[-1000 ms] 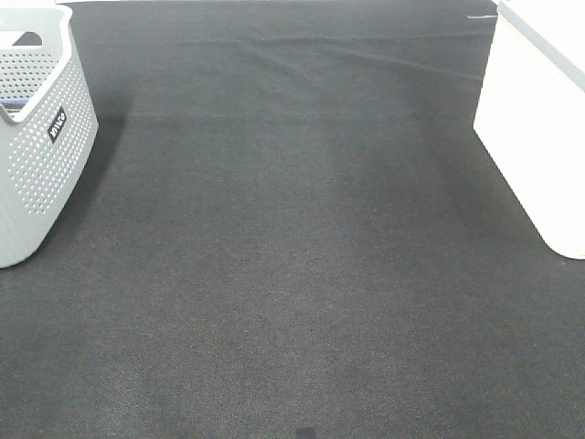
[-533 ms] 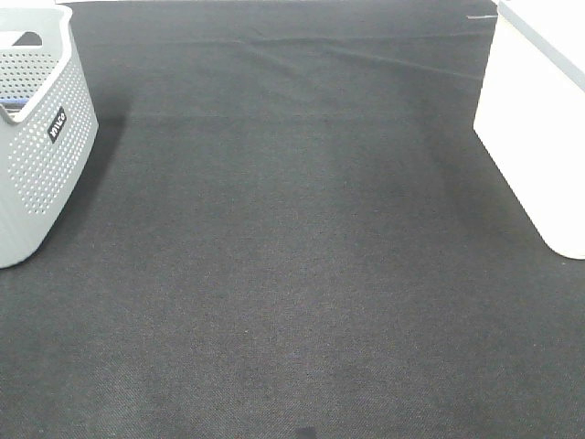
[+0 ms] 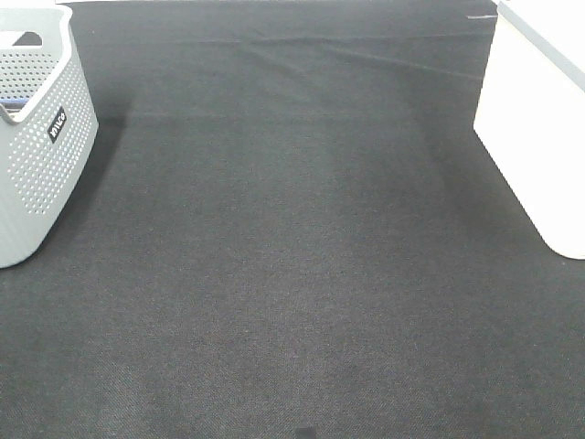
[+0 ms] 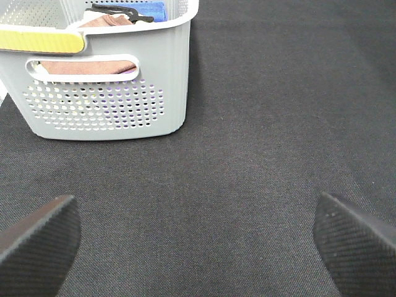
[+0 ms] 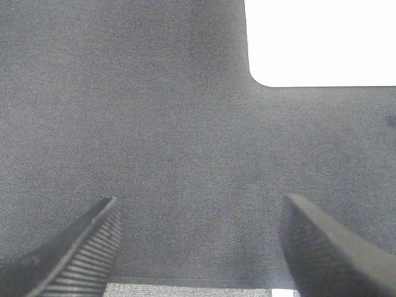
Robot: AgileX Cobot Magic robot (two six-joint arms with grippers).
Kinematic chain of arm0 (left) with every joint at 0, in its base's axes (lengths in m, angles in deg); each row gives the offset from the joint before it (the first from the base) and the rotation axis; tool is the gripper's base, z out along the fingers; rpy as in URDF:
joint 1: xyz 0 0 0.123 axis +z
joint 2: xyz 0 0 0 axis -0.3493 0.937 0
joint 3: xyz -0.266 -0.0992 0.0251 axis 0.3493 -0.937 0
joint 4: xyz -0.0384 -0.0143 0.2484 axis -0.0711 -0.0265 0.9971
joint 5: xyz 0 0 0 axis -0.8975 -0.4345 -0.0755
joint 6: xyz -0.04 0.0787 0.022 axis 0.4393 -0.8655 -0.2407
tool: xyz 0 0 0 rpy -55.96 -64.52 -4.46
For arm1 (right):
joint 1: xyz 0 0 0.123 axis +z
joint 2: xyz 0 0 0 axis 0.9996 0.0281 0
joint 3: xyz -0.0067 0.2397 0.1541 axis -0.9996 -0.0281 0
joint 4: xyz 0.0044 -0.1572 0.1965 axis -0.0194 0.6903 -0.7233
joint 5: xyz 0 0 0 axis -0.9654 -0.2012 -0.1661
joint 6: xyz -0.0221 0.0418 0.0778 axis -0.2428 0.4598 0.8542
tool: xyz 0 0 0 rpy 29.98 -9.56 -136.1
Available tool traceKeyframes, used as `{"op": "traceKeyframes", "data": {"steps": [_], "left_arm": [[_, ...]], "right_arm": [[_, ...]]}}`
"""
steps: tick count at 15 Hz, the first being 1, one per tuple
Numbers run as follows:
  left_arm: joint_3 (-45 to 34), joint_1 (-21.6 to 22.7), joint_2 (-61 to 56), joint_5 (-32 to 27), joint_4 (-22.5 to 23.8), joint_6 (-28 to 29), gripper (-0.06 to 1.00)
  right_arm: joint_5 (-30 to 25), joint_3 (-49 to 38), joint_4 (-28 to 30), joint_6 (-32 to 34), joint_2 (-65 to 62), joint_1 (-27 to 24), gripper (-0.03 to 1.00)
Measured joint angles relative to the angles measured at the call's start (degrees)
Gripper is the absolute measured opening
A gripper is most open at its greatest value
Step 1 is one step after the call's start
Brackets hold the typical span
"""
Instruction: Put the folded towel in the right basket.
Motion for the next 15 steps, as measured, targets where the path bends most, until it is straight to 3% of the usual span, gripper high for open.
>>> {"op": "traceKeyframes", "data": {"steps": [10, 15], "left_arm": [[0.00, 0.00, 0.00, 0.00, 0.00, 0.00, 0.97], [0.00, 0.00, 0.00, 0.00, 0.00, 0.00, 0.97]], "right_arm": [[0.29, 0.00, -0.06, 0.00, -2.18, 0.00, 0.69], [0.29, -0.17, -0.11, 0.00, -9.74, 0.00, 0.69]]}}
